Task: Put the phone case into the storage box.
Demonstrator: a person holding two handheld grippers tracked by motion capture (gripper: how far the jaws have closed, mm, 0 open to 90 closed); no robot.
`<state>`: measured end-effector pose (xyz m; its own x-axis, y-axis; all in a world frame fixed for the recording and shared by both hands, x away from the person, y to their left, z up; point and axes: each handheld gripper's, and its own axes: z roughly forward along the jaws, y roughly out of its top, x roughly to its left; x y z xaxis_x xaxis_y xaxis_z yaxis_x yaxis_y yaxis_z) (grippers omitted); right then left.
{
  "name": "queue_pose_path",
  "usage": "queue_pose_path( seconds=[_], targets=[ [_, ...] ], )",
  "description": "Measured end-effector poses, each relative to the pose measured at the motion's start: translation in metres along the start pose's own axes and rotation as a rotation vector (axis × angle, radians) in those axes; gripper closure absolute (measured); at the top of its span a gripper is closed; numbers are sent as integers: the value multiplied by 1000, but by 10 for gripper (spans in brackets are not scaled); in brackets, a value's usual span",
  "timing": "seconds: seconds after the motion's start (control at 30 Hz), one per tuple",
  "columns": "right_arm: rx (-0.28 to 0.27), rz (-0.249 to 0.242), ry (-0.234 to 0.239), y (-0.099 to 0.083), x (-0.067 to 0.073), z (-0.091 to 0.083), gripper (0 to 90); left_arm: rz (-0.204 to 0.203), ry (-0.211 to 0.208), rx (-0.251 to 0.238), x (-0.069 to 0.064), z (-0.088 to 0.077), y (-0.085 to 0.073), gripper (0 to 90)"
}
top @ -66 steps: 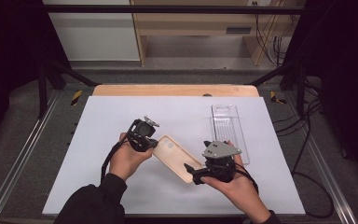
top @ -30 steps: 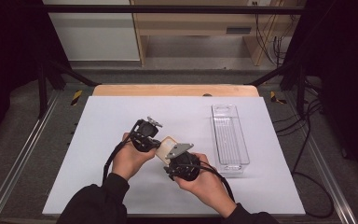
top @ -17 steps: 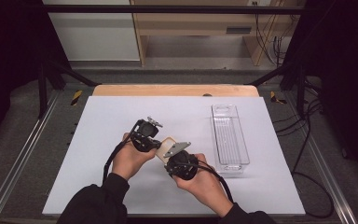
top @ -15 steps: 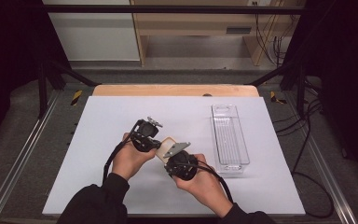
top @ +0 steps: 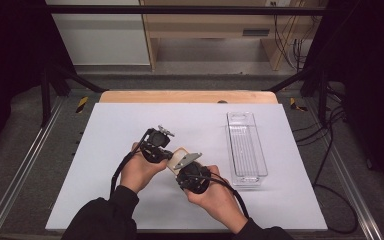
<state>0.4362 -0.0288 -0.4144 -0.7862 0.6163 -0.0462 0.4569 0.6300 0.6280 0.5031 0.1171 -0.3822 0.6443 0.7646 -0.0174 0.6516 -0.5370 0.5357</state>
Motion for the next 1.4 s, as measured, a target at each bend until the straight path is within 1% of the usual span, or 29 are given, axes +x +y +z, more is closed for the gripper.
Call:
queue_pose_path(
  seconds=[0.13, 0.37, 0.63, 0.77, 0.93, 1.07, 1.2, 1.33, 1.4],
  targets=[
    [11, 13, -2, 0, 0, 1, 790, -3, -1, 0, 0, 0, 0, 877],
    [21, 21, -5, 1, 1, 2, 832, -4, -3, 1, 0, -2, -1, 877],
    [25, 26, -6, 1, 1, 5, 856, -7, 2, -2, 1, -2, -1, 877],
    [27, 31, -2, 1, 1, 6, 855, -7, 4, 2, 1, -1, -2, 877],
    [27, 33, -1, 1, 2, 5, 815, -10, 5, 2, 1, -1, -1, 877],
    [29, 33, -10, 1, 4, 6, 798, -12, 3, 2, 1, -1, -1, 877],
    [34, 28, -21, 1, 5, 7, 802, -19, -8, 1, 1, -1, -2, 876],
    [40, 25, -26, 1, 5, 8, 817, -14, -3, 4, 1, -1, -1, 876],
    [41, 22, -32, 1, 5, 8, 831, -19, -8, 5, 1, 0, -2, 876]
  ],
)
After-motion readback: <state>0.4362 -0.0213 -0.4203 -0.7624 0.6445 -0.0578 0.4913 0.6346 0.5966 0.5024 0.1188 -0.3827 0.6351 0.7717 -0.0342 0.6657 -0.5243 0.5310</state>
